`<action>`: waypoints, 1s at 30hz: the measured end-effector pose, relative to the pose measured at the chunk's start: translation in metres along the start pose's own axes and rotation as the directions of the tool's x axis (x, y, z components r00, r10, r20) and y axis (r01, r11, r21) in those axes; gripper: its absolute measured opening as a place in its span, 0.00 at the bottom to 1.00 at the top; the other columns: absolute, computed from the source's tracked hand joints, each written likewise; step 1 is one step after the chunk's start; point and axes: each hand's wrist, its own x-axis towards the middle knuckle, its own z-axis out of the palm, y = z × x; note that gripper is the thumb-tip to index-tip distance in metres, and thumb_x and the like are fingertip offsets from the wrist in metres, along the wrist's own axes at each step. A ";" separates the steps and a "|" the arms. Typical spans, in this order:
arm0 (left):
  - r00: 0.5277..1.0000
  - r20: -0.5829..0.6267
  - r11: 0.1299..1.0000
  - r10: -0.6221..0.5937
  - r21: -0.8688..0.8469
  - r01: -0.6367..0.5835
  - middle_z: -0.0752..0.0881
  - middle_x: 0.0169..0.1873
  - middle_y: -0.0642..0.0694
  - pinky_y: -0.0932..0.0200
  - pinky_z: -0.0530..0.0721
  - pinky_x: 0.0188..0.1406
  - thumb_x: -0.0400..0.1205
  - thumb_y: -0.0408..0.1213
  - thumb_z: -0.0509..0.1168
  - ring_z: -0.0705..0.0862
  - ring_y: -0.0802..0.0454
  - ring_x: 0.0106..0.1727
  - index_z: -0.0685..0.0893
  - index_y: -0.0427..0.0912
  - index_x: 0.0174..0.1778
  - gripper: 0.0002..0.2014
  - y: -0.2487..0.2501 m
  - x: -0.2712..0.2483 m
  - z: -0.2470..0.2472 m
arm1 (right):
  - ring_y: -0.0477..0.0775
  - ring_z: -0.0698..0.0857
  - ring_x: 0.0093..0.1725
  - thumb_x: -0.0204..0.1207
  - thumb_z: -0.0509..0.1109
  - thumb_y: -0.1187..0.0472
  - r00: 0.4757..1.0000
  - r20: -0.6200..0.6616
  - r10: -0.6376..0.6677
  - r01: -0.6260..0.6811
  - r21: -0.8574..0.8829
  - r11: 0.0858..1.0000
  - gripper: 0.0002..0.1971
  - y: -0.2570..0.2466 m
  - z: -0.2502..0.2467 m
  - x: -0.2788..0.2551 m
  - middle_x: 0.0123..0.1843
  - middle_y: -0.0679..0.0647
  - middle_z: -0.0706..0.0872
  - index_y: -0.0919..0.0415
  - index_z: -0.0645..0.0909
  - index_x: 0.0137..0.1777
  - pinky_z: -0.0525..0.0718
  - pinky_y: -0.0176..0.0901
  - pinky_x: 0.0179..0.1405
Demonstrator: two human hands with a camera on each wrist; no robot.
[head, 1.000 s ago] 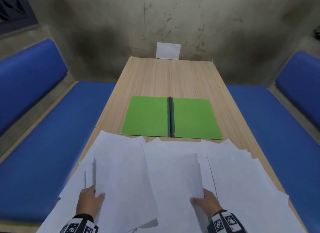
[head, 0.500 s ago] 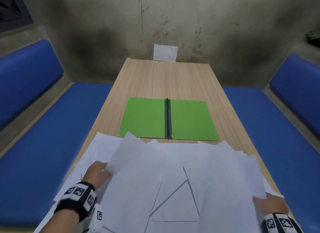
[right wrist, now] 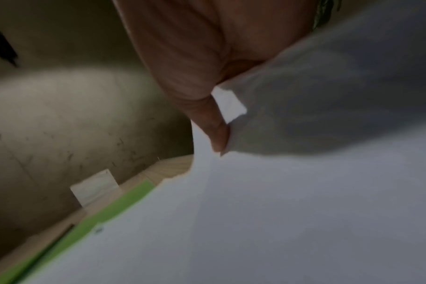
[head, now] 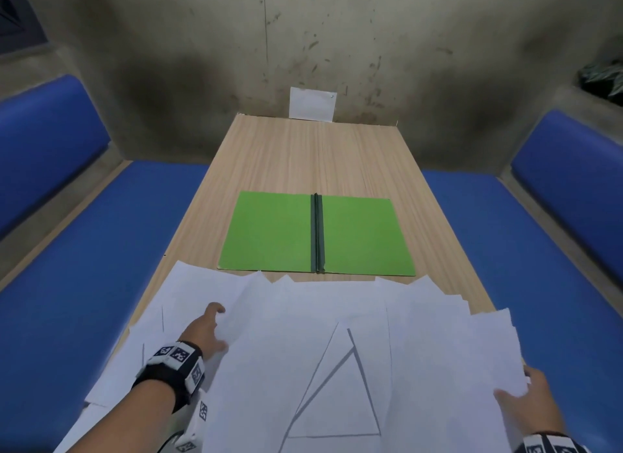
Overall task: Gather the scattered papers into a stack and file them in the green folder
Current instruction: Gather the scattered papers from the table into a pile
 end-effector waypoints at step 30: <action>0.991 0.049 0.865 -0.123 -0.484 0.131 0.85 0.50 0.42 0.55 0.75 0.52 0.78 0.33 0.65 0.82 0.42 0.56 0.80 0.43 0.53 0.09 -0.005 -0.060 0.031 | 0.57 0.86 0.53 0.75 0.67 0.72 0.920 0.199 -0.338 0.168 0.579 0.798 0.25 -0.037 -0.001 -0.019 0.58 0.56 0.84 0.56 0.70 0.71 0.88 0.49 0.48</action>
